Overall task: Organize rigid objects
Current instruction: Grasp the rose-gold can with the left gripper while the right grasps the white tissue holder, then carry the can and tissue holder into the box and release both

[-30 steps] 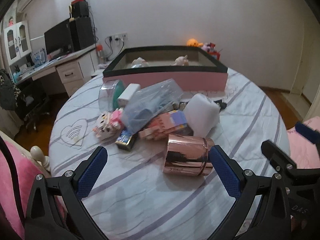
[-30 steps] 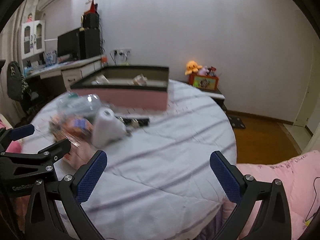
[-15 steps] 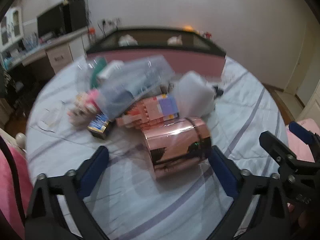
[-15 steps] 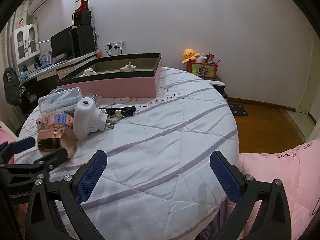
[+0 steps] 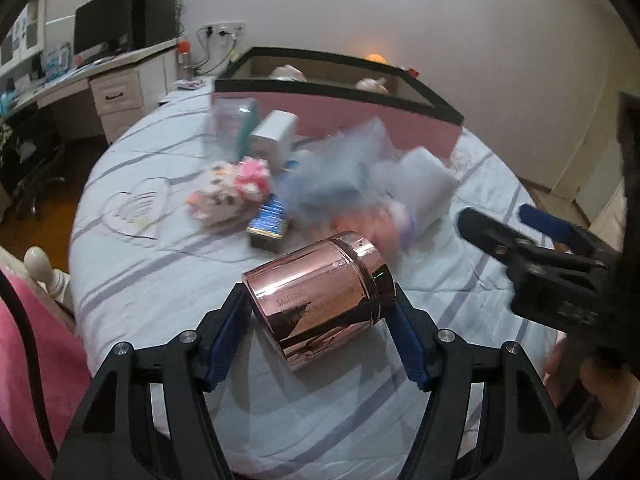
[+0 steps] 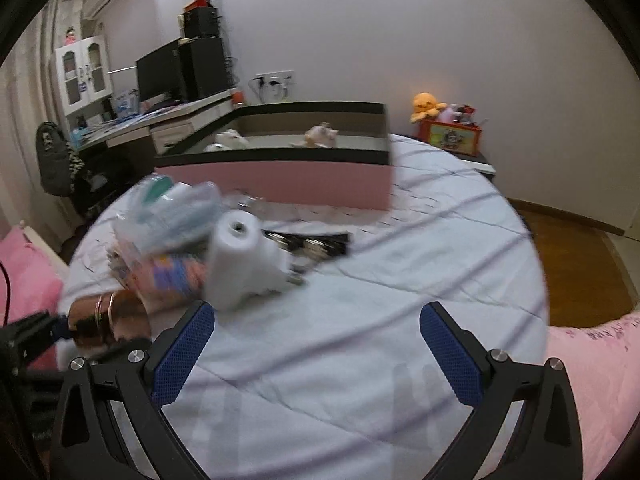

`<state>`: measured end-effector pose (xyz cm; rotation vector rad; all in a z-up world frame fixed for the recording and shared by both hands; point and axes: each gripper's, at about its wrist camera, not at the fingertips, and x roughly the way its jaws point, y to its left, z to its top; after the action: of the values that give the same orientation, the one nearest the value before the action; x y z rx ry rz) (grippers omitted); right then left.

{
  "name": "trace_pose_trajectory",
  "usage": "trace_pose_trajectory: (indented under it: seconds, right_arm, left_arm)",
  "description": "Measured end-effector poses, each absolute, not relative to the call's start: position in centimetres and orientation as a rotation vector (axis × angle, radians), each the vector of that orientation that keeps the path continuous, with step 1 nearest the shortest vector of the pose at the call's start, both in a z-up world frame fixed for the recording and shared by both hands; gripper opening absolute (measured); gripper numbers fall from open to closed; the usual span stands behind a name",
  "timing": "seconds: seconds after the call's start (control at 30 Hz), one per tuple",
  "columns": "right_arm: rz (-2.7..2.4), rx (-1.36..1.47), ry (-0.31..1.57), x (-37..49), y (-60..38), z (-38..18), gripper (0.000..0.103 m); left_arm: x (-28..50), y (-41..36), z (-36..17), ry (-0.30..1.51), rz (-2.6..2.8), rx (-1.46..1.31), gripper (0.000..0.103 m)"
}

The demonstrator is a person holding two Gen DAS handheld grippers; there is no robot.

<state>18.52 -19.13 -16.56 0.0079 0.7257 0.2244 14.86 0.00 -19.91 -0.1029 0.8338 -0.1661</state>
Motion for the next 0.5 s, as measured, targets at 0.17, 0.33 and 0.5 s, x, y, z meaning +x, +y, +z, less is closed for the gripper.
trace_pose_trajectory:
  seconds: [0.17,0.33,0.5]
  right_arm:
    - [0.219,-0.018,0.788,21.3,-16.3,-17.6,0.103]
    - [0.216,0.02,0.862,23.8,-15.7,-18.3,0.103]
    - [0.27,0.054,0.893,24.7,-16.1,-18.8,0.075]
  left_arm:
    - [15.6,2.0,-19.9,0.832,-0.128,-0.113,0.069]
    - [16.6,2.9,-19.4,0.813,-0.118,-0.108,0.069]
    - [17.6,3.1,-18.9,0.798,-0.126,-0.102,0.069]
